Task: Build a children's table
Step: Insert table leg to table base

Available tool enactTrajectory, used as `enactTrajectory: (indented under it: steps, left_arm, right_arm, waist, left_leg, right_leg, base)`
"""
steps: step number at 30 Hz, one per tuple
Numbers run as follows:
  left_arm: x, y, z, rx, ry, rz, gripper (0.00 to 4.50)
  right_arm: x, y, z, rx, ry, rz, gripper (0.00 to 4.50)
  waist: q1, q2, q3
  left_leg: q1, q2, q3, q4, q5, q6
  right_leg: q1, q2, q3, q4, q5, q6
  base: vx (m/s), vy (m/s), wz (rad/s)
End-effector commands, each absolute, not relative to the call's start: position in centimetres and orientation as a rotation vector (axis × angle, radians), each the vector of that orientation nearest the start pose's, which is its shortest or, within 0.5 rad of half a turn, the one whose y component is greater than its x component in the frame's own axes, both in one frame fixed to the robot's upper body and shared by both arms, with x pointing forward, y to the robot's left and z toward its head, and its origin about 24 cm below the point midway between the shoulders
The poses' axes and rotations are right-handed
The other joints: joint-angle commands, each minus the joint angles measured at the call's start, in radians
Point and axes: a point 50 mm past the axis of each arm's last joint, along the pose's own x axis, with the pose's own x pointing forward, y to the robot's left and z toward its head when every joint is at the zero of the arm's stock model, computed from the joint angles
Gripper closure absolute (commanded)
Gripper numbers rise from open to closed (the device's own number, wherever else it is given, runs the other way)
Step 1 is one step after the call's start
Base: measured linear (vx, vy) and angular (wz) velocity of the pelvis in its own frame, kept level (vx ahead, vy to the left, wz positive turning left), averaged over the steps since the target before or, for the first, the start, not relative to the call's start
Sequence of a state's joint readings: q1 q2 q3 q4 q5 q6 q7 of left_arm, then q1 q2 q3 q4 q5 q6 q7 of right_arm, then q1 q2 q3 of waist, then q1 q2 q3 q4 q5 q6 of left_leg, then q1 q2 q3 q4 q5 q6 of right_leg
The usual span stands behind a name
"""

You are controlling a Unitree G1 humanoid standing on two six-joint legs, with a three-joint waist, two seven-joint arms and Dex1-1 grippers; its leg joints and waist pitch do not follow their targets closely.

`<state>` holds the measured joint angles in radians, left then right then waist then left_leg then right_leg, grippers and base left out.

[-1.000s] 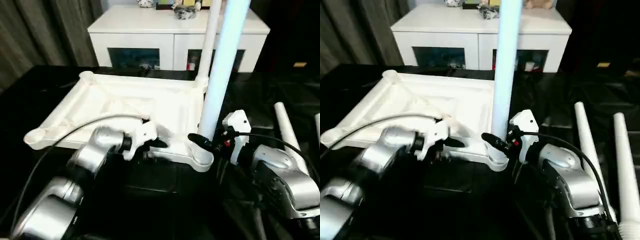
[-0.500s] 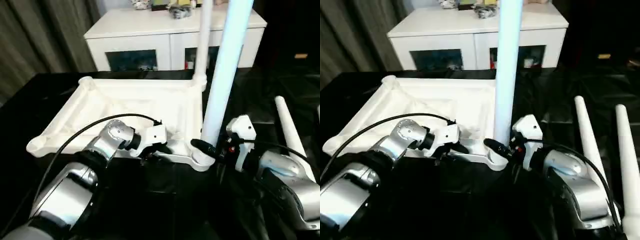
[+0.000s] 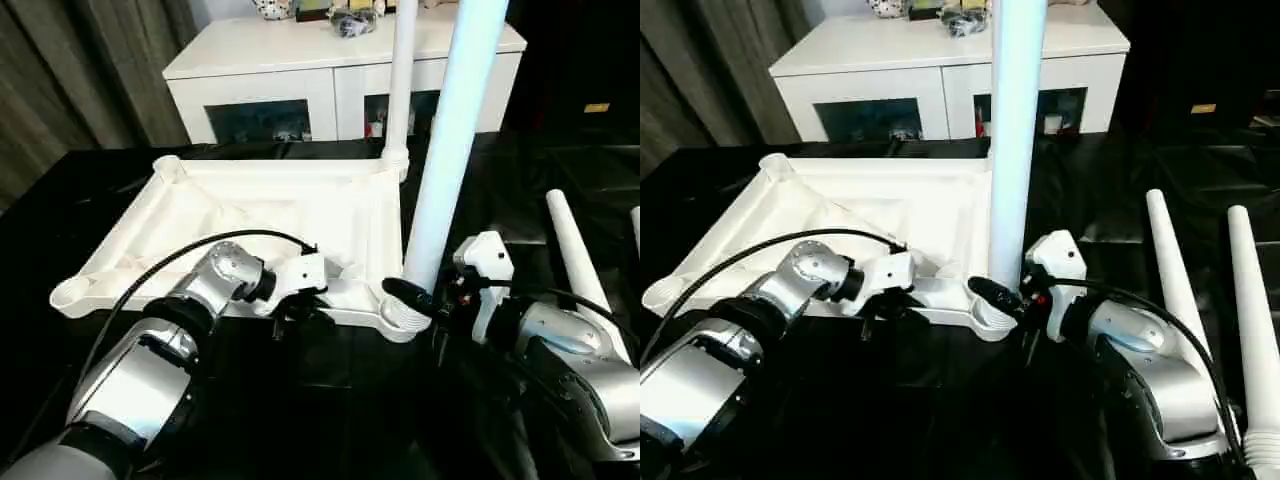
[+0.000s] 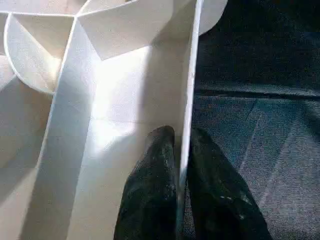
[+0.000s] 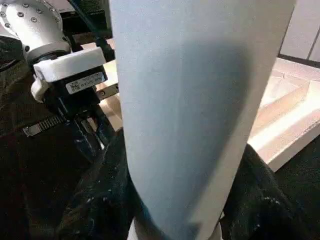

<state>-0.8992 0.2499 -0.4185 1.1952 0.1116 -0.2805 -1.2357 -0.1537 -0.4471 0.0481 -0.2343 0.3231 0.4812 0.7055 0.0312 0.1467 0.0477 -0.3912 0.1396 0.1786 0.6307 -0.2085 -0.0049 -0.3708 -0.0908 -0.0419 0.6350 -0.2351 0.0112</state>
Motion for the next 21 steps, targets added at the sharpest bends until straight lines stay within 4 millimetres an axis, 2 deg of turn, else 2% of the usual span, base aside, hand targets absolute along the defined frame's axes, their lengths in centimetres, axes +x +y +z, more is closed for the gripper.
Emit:
enactTrajectory:
  steps: [1, 5, 6, 9, 11, 13, 15, 16, 18, 19, 20, 21]
  left_arm:
    - [34.1, 11.4, 4.8, 0.565, 0.483, -1.47, 4.28]
    - [33.9, 11.5, 4.5, 0.502, 0.479, -1.461, 4.43]
    - [33.7, 11.5, 4.2, 0.472, 0.479, -1.457, 4.43]
    - [32.9, 11.7, 2.9, 0.39, 0.475, -1.408, 4.43]
    - [32.4, 11.9, 2.1, 0.362, 0.465, -1.376, 4.43]
    - [31.5, 12.3, 1.4, 0.349, 0.454, -1.355, 4.43]
    - [30.9, 12.5, 1.2, 0.343, 0.446, -1.343, 4.43]
    - [30.7, 12.5, 1.2, 0.339, 0.442, -1.34, 4.43]
    - [29.8, 12.3, 1.4, 0.321, 0.419, -1.305, 4.43]
    - [29.5, 12.1, 1.5, 0.307, 0.411, -1.298, 4.43]
    - [29.1, 11.9, 1.6, 0.29, 0.4, -1.288, 4.43]
    - [29.0, 11.9, 1.6, 0.288, 0.399, -1.286, 4.43]
  right_arm:
    - [26.0, -15.7, 10.5, -0.105, 0.157, 0.861, 2.64]
    - [26.2, -15.7, 10.7, -0.095, 0.141, 0.849, 2.64]
    - [26.4, -15.7, 10.8, -0.089, 0.131, 0.834, 2.64]
    - [26.8, -15.8, 11.0, -0.07, 0.111, 0.794, 2.64]
    - [26.9, -15.9, 11.1, -0.058, 0.108, 0.782, 2.64]
    - [27.2, -16.0, 11.0, -0.051, 0.109, 0.758, 2.64]
    - [27.4, -16.0, 10.9, -0.041, 0.111, 0.736, 2.64]
    - [27.5, -16.1, 10.9, -0.035, 0.112, 0.728, 2.64]
    - [27.7, -15.9, 10.7, -0.008, 0.125, 0.715, 2.64]
    - [27.7, -15.8, 10.7, -0.002, 0.129, 0.718, 2.64]
    - [27.7, -15.6, 10.5, 0.009, 0.137, 0.724, 2.64]
    - [27.7, -15.5, 10.5, 0.011, 0.139, 0.725, 2.64]
  waist:
    - [0.001, -0.027, -0.065]
    - [-0.003, -0.028, -0.068]
    - [-0.004, -0.025, -0.07]
    - [-0.007, -0.032, -0.068]
    - [-0.009, -0.031, -0.068]
    - [-0.013, -0.036, -0.068]
    - [-0.018, -0.044, -0.064]
    - [-0.022, -0.035, -0.062]
    - [-0.029, -0.041, -0.056]
    - [-0.032, -0.038, -0.055]
    - [-0.038, -0.037, -0.052]
    - [-0.037, -0.034, -0.055]
  left_leg:
    - [0.018, 0.089, -0.043, -0.087, -0.156, 0.096]
    - [0.015, 0.089, -0.044, -0.085, -0.124, 0.11]
    - [0.015, 0.087, -0.043, -0.081, -0.103, 0.124]
    - [0.011, 0.086, -0.042, -0.081, -0.093, 0.145]
    - [0.012, 0.088, -0.041, -0.082, -0.097, 0.153]
    - [0.007, 0.088, -0.042, -0.084, -0.093, 0.161]
    - [0.008, 0.088, -0.04, -0.087, -0.117, 0.16]
    - [0.01, 0.084, -0.039, -0.089, -0.148, 0.135]
    - [0.007, 0.087, -0.043, -0.097, -0.174, 0.112]
    - [0.005, 0.091, -0.047, -0.1, -0.176, 0.107]
    - [0.002, 0.087, -0.048, -0.104, -0.191, 0.101]
    - [0.009, 0.087, -0.046, -0.102, -0.198, 0.095]
  right_leg:
    - [0.039, -0.082, 0.041, -0.075, 0.032, -0.301]
    - [0.042, -0.082, 0.037, -0.069, 0.083, -0.303]
    - [0.041, -0.083, 0.037, -0.066, 0.122, -0.307]
    - [0.042, -0.084, 0.035, -0.067, 0.125, -0.306]
    - [0.04, -0.083, 0.035, -0.072, 0.072, -0.292]
    - [0.043, -0.084, 0.033, -0.071, 0.041, -0.28]
    - [0.039, -0.085, 0.035, -0.079, -0.018, -0.271]
    - [0.036, -0.082, 0.035, -0.087, -0.134, -0.25]
    - [0.036, -0.079, 0.036, -0.09, -0.199, -0.232]
    - [0.039, -0.082, 0.036, -0.087, -0.204, -0.229]
    - [0.035, -0.076, 0.033, -0.091, -0.238, -0.213]
    - [0.031, -0.077, 0.034, -0.094, -0.248, -0.208]
  base:
    - [0.0, 0.0, 0.0]
    - [0.0, 0.0, 0.0]
    - [0.0, 0.0, 0.0]
    - [0.0, 0.0, 0.0]
    - [0.0, 0.0, 0.0]
    - [0.0, 0.0, 0.0]
    - [0.0, 0.0, 0.0]
    - [0.0, 0.0, 0.0]
    - [0.0, 0.0, 0.0]
    - [0.0, 0.0, 0.0]
    - [0.0, 0.0, 0.0]
    - [0.0, 0.0, 0.0]
